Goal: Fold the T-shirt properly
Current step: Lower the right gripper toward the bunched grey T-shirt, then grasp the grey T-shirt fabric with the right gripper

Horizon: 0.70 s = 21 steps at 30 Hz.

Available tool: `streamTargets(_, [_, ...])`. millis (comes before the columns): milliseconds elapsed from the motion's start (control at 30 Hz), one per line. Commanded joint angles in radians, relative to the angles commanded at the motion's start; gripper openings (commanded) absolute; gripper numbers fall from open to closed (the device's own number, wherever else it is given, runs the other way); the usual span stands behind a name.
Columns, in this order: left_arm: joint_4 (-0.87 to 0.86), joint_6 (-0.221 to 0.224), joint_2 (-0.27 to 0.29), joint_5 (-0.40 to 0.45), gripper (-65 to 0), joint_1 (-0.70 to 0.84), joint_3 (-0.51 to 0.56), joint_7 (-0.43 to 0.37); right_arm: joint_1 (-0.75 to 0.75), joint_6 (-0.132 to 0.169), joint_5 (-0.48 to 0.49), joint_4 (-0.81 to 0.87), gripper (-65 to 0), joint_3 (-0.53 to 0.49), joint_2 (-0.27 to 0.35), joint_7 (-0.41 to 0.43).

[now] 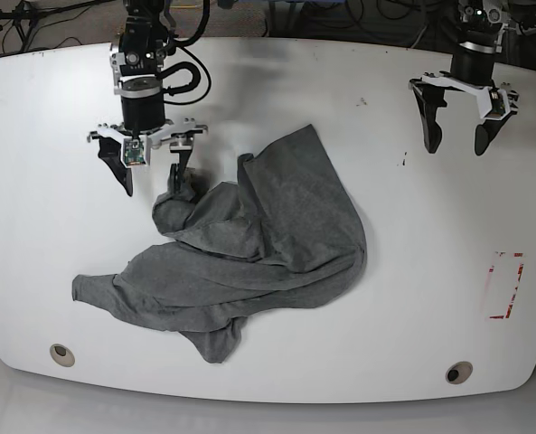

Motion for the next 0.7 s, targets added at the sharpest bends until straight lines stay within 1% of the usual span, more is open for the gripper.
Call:
streamTargets(167, [-0.001, 0.001, 0.003, 0.001, -16.7, -0.01, -0.001, -0.006, 0.025, 0.008, -0.001, 0.002, -23.6, -0.024, -0.001, -0.037])
streamTargets(233, [-0.004, 0.0, -0.004, 0.004, -16.8, 0.001, 0.002, -0.001, 0.049, 0.001, -0.002, 0.005, -23.0, -0.028, 0.001, -0.064])
streamTargets(567, [-0.005, 0.0, -0.007, 0.007, -16.8, 0.019, 0.009, -0.006, 0.09, -0.006, -0.002, 0.003, -22.7, -0.06, -0.004, -0.115])
streamTargets(633, [-0.003, 0.001, -0.006, 0.007, -16.9, 0.006, 0.006, -0.002, 0.145, -0.003, -0.003, -0.013, -22.7, -0.106, 0.001, -0.153])
streamTargets(700, [-0.002, 0.002, -0.007, 0.006, -16.9, 0.007, 0.005, -0.001, 0.16, -0.004, -0.004, -0.017, -22.7, -0.119, 0.001, -0.16])
